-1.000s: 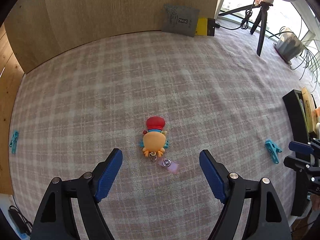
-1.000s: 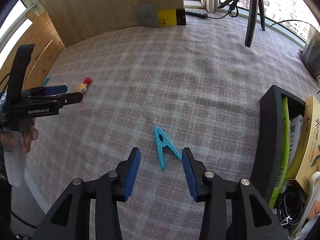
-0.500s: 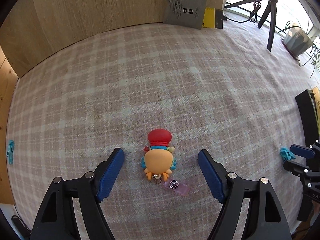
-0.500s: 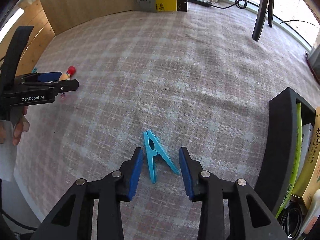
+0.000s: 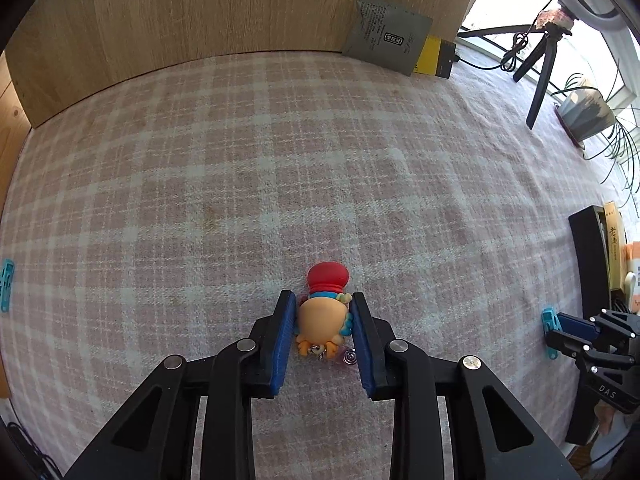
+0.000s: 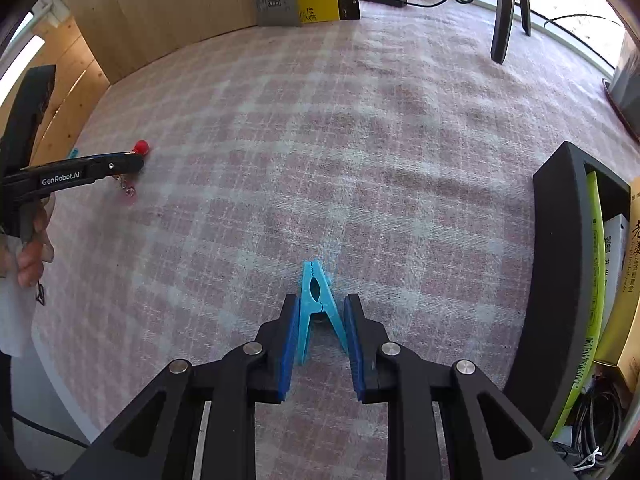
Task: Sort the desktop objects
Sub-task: 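Carry the toy and clothespin into the organizer tray with both tools and release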
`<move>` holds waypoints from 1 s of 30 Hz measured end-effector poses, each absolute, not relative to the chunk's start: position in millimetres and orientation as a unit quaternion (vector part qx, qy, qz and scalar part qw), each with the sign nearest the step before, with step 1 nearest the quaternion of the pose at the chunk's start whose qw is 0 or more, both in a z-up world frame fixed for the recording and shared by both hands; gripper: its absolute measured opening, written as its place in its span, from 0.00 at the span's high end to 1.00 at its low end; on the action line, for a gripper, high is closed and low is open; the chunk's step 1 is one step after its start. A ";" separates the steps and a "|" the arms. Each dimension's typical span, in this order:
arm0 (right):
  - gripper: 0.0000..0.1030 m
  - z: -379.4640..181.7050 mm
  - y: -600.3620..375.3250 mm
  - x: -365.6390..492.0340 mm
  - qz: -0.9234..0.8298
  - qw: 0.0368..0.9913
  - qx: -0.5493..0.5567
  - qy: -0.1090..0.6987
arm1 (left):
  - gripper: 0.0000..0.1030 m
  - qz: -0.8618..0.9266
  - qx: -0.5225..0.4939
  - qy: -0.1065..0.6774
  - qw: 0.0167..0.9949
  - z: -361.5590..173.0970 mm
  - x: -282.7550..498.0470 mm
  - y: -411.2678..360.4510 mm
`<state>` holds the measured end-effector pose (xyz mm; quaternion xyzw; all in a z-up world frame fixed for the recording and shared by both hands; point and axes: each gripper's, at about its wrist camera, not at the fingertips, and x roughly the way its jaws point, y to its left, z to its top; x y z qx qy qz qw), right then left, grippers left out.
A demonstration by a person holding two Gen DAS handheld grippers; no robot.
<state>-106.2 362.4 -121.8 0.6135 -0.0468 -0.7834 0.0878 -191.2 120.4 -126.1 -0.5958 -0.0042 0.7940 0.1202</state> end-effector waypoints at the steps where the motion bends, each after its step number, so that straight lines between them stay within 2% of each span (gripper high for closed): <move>1: 0.80 -122.1 362.3 -104.4 -0.783 0.088 0.614 -0.048 | 0.70 0.794 -0.596 0.000 0.121 -126.5 -195.3 116.7; 2: 0.80 -121.7 363.0 -103.5 -0.784 0.087 0.613 -0.048 | 0.70 0.792 -0.599 0.003 0.121 -127.5 -198.7 116.8; 3: 0.80 -122.0 363.8 -100.0 -0.784 0.086 0.613 -0.048 | 0.63 0.788 -0.603 0.005 0.123 -128.7 -203.1 119.1; 5: 0.80 -121.8 366.1 -97.0 -0.784 0.085 0.614 -0.050 | 0.39 0.789 -0.602 0.010 0.125 -127.6 -206.4 123.6; 12: 0.80 -117.9 371.0 -92.5 -0.782 0.086 0.615 -0.051 | 0.37 0.782 -0.607 0.039 0.139 -128.4 -206.3 142.9; 13: 0.80 -117.5 375.9 -89.8 -0.782 0.086 0.615 -0.051 | 0.37 0.778 -0.610 0.048 0.141 -130.9 -204.6 146.4; 15: 0.80 -116.7 376.9 -88.5 -0.782 0.087 0.615 -0.050 | 0.46 0.781 -0.605 0.081 0.133 -133.2 -199.8 153.5; 16: 0.80 -116.4 376.4 -87.9 -0.782 0.087 0.615 -0.050 | 0.54 0.782 -0.602 0.093 0.131 -132.9 -197.8 155.9; 17: 0.80 -115.9 377.4 -86.6 -0.782 0.087 0.615 -0.050 | 0.69 0.783 -0.600 0.093 0.135 -131.7 -196.5 156.7; 18: 0.80 -115.3 378.8 -85.3 -0.783 0.087 0.614 -0.051 | 0.73 0.783 -0.601 0.088 0.137 -130.4 -196.1 156.1; 25: 0.80 -113.8 389.3 -78.9 -0.784 0.084 0.611 -0.075 | 0.73 0.784 -0.602 0.061 0.137 -126.3 -185.1 150.8; 30: 0.80 -92.3 411.9 -57.1 -0.796 0.084 0.591 -0.104 | 0.73 0.788 -0.591 0.054 0.161 -107.4 -171.4 165.4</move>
